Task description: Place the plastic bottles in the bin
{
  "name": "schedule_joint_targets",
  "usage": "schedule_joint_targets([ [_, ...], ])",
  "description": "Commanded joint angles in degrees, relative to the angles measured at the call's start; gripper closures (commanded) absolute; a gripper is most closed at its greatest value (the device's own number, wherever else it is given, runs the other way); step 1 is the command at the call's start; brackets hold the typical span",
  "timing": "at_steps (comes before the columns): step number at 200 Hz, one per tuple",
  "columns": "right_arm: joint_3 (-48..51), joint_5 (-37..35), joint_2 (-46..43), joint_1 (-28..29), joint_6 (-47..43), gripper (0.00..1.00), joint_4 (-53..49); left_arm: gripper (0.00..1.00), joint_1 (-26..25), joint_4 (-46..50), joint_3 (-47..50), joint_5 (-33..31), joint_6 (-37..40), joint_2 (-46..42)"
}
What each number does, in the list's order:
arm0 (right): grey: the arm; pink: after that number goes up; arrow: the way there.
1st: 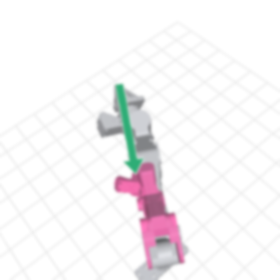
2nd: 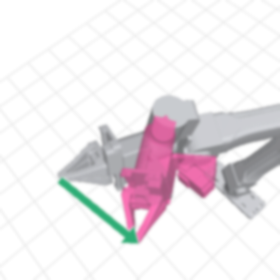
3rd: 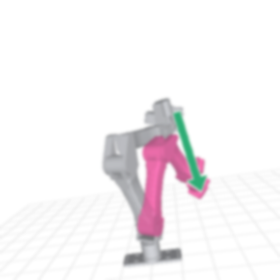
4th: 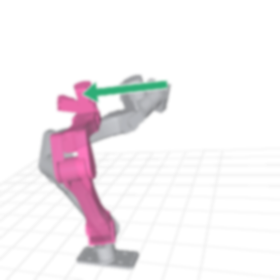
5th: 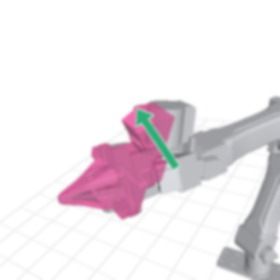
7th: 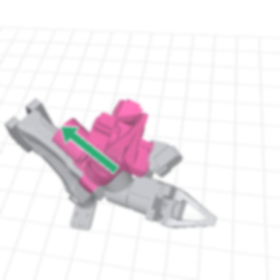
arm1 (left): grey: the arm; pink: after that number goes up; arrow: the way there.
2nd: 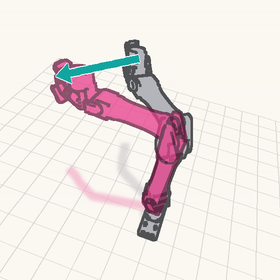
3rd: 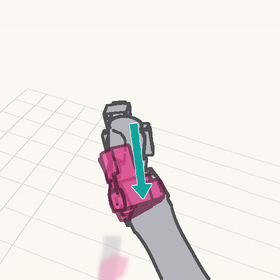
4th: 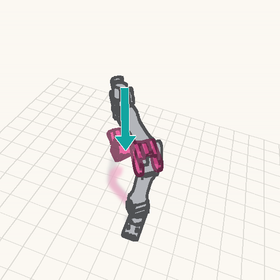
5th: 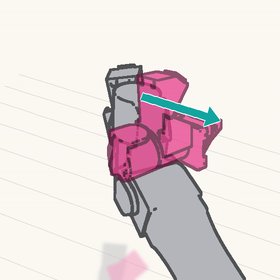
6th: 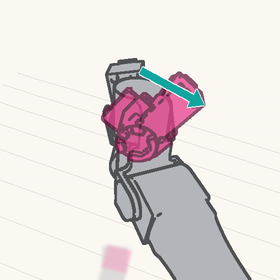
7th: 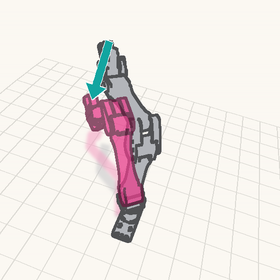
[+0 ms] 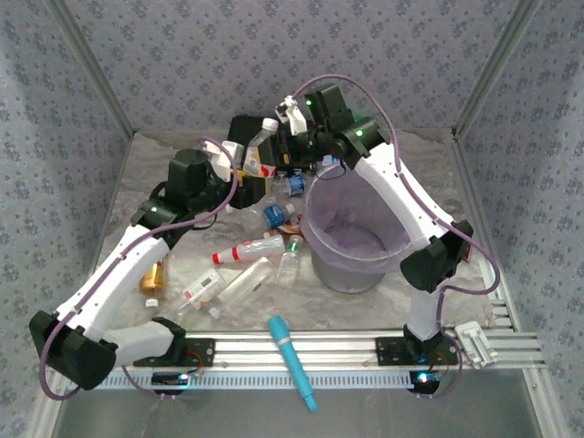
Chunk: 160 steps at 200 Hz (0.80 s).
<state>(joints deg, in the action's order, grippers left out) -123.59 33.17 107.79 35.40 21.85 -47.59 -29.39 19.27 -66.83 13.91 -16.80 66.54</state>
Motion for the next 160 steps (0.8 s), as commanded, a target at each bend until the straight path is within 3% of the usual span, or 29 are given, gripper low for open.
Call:
schedule_joint_targets([
  [1, -1.5, 0.0, -1.4, 0.0, 0.1, 0.45, 2.2, 0.1, -0.5, -2.4, -1.5, 0.5, -0.7, -0.9],
  [13, -3.1, -0.8, -1.5, -0.5, -0.3, 0.46, 2.3, 0.0, -0.6, -1.9, -1.4, 0.7, -0.8, -1.4],
  [43, -11.4, -2.3, -1.3, -2.6, -1.0, 0.47, -1.8, 0.0, -0.7, 3.2, -0.3, -1.3, -0.3, -5.0],
  [73, -17.8, -2.8, -3.2, -7.0, -2.8, 0.48, -7.8, 0.0, -0.6, 15.6, 0.4, -10.2, 0.4, -7.5],
  [103, -17.5, -4.1, -8.6, -12.2, -4.8, 0.49, -12.4, 0.01, -0.6, 24.0, 1.8, -13.8, -0.2, -7.6],
  [160, -9.8, -15.4, -20.2, -19.2, -12.2, 0.5, -25.7, 0.09, -3.2, 31.8, 5.2, -10.2, -1.1, -4.5],
])
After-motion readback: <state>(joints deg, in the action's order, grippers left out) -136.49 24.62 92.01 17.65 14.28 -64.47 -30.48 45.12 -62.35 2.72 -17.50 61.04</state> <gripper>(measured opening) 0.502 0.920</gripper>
